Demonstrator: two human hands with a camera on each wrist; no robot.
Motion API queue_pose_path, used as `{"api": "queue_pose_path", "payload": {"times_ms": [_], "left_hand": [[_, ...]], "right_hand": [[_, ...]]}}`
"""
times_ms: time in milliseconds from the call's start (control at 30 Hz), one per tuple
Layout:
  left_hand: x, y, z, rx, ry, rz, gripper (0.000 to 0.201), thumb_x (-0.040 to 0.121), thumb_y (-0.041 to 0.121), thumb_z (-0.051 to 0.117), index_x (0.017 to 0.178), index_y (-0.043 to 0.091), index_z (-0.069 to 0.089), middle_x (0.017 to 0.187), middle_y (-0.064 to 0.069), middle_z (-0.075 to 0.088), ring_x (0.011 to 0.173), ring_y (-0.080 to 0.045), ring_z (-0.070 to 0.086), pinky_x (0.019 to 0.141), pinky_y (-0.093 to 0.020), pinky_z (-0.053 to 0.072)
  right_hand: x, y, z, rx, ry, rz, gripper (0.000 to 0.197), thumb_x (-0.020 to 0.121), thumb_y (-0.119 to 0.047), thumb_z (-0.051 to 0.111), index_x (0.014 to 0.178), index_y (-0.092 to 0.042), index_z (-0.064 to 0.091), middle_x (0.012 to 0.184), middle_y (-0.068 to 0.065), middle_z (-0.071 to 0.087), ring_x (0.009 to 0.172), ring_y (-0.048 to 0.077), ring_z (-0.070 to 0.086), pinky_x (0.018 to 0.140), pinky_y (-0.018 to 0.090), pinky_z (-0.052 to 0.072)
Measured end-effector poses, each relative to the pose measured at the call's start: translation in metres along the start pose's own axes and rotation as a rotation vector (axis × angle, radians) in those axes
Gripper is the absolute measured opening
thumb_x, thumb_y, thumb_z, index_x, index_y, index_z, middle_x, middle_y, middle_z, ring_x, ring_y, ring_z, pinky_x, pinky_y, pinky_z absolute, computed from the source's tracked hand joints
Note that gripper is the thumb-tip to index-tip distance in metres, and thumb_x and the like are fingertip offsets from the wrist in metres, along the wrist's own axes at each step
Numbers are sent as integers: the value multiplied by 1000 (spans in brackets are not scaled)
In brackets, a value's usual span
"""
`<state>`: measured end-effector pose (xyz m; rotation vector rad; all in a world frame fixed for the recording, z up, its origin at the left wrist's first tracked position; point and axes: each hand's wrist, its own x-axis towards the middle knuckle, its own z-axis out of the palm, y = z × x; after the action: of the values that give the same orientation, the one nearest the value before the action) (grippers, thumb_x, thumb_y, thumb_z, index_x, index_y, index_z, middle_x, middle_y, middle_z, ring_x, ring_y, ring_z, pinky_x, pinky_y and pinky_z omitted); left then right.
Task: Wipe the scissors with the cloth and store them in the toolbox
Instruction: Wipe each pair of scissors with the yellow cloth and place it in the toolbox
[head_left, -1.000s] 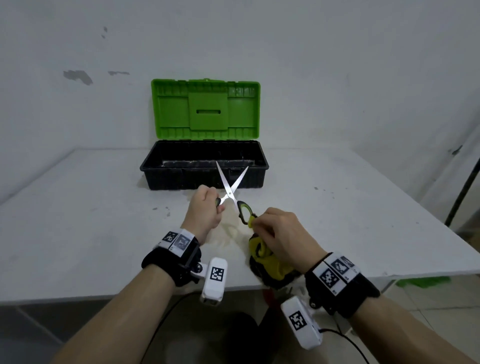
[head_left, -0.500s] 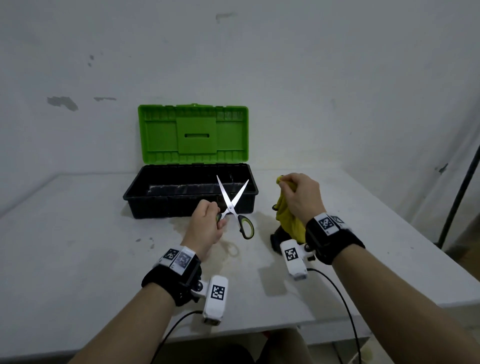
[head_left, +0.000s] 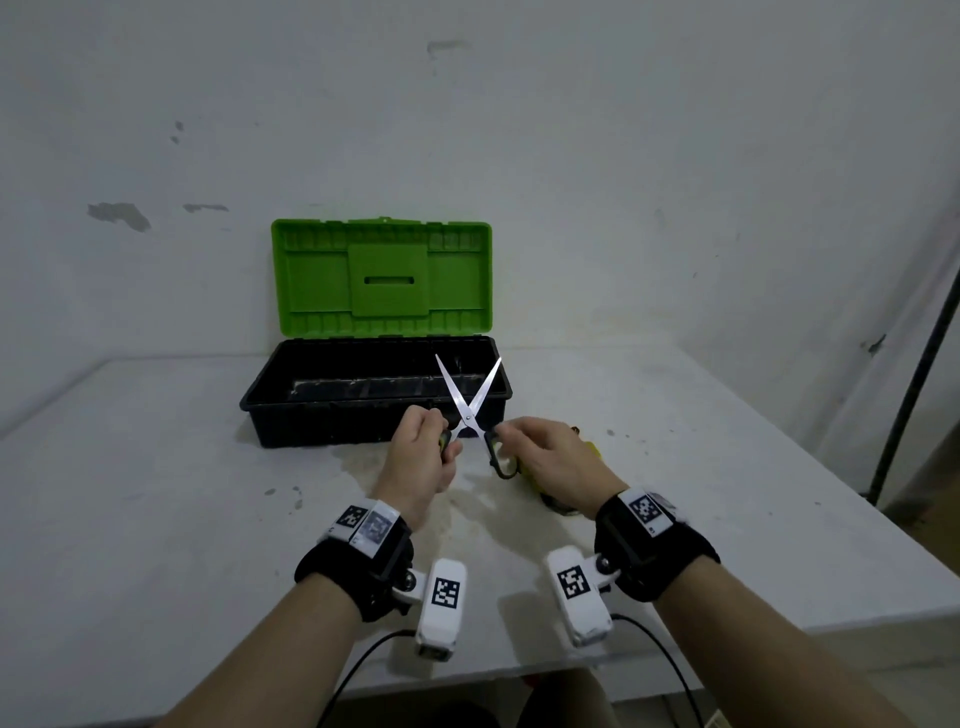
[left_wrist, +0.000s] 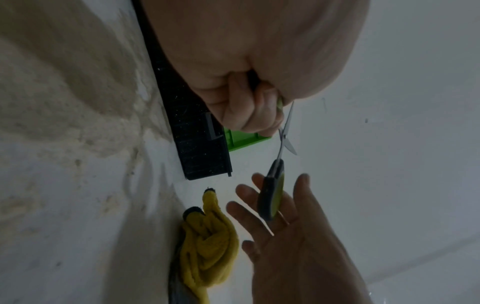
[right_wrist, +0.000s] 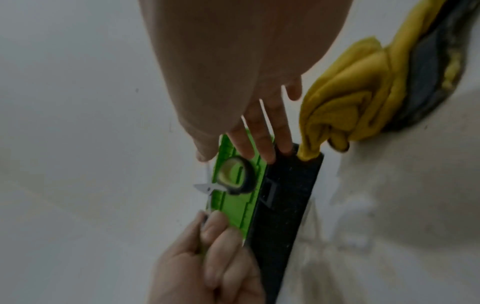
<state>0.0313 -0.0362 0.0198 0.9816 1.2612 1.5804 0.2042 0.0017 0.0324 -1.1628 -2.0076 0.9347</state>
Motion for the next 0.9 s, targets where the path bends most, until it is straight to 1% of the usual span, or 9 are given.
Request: {"api": "queue_pose_path", "payload": {"times_ms": [67, 200, 300, 367, 467, 600, 733, 867, 900], "left_hand": [[-1, 2, 0, -16, -11, 2, 16, 106, 18, 35, 93, 11, 41, 69, -9, 40, 36, -4, 36, 35, -18, 20], [-7, 3, -8, 42, -15, 48, 19, 105, 18, 40, 91, 8, 47, 67, -14, 56, 44, -15, 41, 39, -23, 28], [-14, 3, -23, 202, -12, 118, 14, 103, 15, 49, 97, 9, 60, 83, -11, 72, 58, -13, 62, 49, -24, 46], [-15, 2, -35, 305, -27, 146, 13, 99, 13, 57, 104, 17, 68, 90, -3, 74, 72, -7, 68, 62, -22, 53], [-14, 6, -51, 316, -78, 127, 18, 93, 11, 66, 106, 22, 73, 91, -2, 77, 83, -10, 71, 72, -22, 56], [-15, 12, -58, 199, -119, 49, 16, 86, 8, 74, 98, 18, 76, 90, -7, 78, 84, -17, 74, 74, -27, 58], [-16, 11, -50, 108, -74, 49, 17, 83, 6, 76, 99, 10, 75, 89, -9, 78, 83, -17, 75, 71, -25, 59], [-20, 1, -37, -37, 17, 28, 16, 84, 2, 74, 100, 4, 74, 91, -12, 77, 82, -18, 74, 68, -23, 58], [-22, -2, -36, -65, 39, 17, 15, 85, 2, 74, 100, 4, 74, 91, -12, 77, 83, -18, 74, 69, -23, 59]], "right_hand": [[-6, -9, 8, 206, -59, 13, 21, 97, -30, 57, 104, -13, 67, 85, 4, 70, 71, 17, 69, 59, 17, 48], [-5, -10, 14, 327, -16, 17, 13, 94, -20, 63, 99, -7, 65, 78, 10, 69, 70, 29, 73, 58, 28, 47], [-4, -11, 12, 381, 25, 48, 14, 93, -18, 65, 99, -5, 65, 77, 9, 70, 71, 28, 73, 55, 27, 47], [-4, -12, 12, 392, 39, 66, 15, 92, -19, 66, 99, -5, 67, 78, 8, 72, 72, 26, 74, 49, 21, 45], [-5, -14, 16, 419, 59, 72, 15, 90, -18, 69, 97, -4, 69, 81, 13, 73, 70, 25, 73, 50, 18, 46], [-9, -23, 26, 528, 84, 73, 15, 89, -12, 69, 97, 2, 69, 83, 21, 71, 63, 20, 69, 52, 15, 48], [-9, -33, 45, 636, 169, 78, 13, 92, -10, 65, 98, 1, 69, 83, 15, 71, 61, 11, 68, 47, 10, 44], [-13, -40, 60, 701, 223, 66, 9, 94, -7, 60, 95, -2, 68, 66, -6, 72, 55, -1, 64, 47, 9, 43], [-12, -40, 62, 685, 222, 66, 9, 94, -8, 61, 95, -4, 68, 66, -7, 72, 55, -1, 64, 48, 10, 44]]}}
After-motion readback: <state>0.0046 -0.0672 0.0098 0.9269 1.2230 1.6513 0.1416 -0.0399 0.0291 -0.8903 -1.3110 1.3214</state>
